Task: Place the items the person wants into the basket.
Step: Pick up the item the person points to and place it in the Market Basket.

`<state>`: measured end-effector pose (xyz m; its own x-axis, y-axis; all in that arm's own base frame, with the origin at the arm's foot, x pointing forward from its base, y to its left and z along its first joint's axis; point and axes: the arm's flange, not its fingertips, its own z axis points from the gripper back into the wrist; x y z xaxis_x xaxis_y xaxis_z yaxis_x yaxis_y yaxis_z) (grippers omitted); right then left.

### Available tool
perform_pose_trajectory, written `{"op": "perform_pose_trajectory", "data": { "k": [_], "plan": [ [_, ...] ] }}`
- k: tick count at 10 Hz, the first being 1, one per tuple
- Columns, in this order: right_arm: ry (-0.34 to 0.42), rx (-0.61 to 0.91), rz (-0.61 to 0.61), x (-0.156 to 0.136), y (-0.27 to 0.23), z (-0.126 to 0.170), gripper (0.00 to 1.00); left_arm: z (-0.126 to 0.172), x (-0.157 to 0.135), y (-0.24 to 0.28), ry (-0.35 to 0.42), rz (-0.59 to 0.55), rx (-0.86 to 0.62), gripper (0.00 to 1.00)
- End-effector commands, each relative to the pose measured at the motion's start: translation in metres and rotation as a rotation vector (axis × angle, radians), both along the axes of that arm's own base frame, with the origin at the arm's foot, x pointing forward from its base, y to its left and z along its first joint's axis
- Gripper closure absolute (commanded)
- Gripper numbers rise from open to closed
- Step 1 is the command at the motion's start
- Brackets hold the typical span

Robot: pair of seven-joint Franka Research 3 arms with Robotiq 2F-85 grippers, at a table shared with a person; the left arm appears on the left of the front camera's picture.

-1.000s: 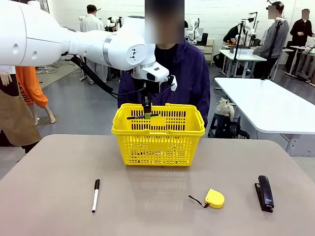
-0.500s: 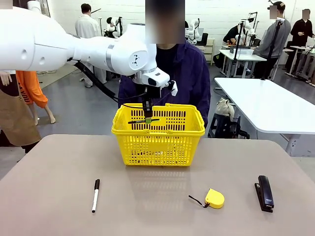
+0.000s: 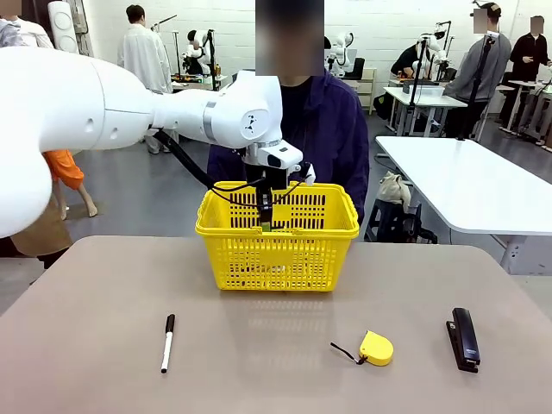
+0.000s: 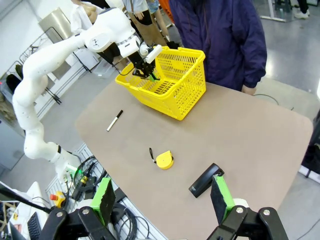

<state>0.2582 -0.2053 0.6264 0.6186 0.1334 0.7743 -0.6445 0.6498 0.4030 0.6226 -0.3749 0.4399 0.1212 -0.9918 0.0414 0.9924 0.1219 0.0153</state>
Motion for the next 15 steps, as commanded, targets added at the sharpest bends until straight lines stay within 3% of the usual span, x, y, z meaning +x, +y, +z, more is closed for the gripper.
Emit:
{"op": "perform_pose_trajectory", "data": {
  "k": [1, 5, 6, 7, 8, 9, 10, 11, 15],
  "plan": [
    [-0.025, 0.023, 0.010, 0.001, 0.001, -0.001, 0.00, -0.003, 0.020, -0.014, 0.047, -0.032, 0.026, 0.88],
    [-0.025, 0.023, 0.010, 0.001, 0.001, -0.001, 0.00, -0.018, 0.023, -0.020, 0.079, -0.056, 0.050, 0.88],
    [-0.025, 0.023, 0.010, 0.001, 0.001, -0.001, 0.00, -0.016, 0.024, -0.019, 0.077, -0.065, 0.051, 0.76],
    [-0.025, 0.023, 0.010, 0.001, 0.001, -0.001, 0.00, -0.017, 0.021, -0.019, 0.073, -0.062, 0.049, 0.29],
    [-0.025, 0.023, 0.010, 0.001, 0.001, -0.001, 0.00, -0.017, 0.021, -0.018, 0.072, -0.062, 0.049, 0.29],
    [-0.025, 0.023, 0.010, 0.001, 0.001, -0.001, 0.00, -0.016, 0.022, -0.018, 0.074, -0.065, 0.050, 0.00],
    [-0.025, 0.023, 0.010, 0.001, 0.001, -0.001, 0.00, -0.015, 0.022, -0.018, 0.072, -0.063, 0.049, 0.17],
    [-0.025, 0.023, 0.010, 0.001, 0.001, -0.001, 0.00, -0.015, 0.021, -0.018, 0.071, -0.060, 0.048, 0.00],
    [-0.025, 0.023, 0.010, 0.001, 0.001, -0.001, 0.00, -0.014, 0.020, -0.016, 0.072, -0.055, 0.047, 0.00]
  ]
}}
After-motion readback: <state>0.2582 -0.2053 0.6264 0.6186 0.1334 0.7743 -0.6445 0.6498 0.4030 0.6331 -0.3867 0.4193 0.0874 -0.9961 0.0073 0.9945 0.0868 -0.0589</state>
